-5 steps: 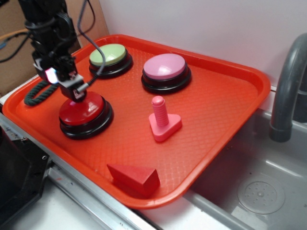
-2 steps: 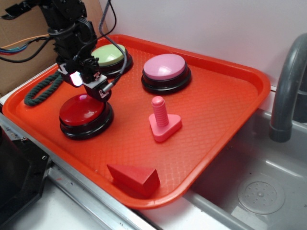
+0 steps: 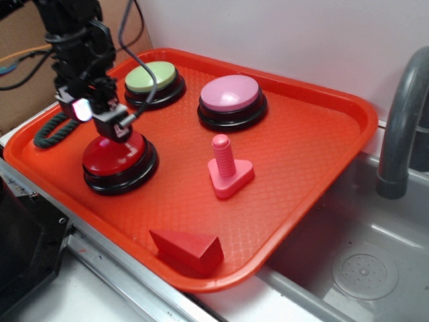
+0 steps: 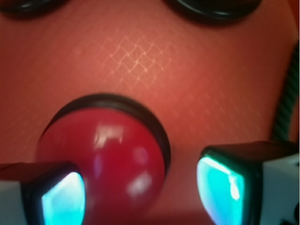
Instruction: Push the red button.
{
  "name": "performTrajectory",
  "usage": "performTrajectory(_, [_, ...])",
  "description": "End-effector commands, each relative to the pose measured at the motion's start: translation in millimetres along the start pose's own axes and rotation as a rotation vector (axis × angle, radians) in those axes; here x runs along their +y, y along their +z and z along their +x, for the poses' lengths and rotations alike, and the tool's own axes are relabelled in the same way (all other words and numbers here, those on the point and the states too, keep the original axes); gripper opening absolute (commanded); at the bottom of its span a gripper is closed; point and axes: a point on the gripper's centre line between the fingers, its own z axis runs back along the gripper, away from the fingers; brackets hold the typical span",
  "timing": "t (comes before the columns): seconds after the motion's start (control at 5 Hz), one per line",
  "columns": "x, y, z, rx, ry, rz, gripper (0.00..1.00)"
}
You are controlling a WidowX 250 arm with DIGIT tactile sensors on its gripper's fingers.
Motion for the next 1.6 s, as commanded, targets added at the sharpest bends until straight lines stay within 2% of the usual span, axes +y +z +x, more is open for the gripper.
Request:
performTrajectory(0.0, [2.0,61.5,-5.8,-0.089,0.045,-0.034,1.0])
performTrajectory(0.6, [-4.1,80.4,-10.4,-0.049,0.066,-0.008,1.0])
performTrajectory(1.4, [-12.9,105.9,-18.6,-0.063,0.056,-0.015,1.0])
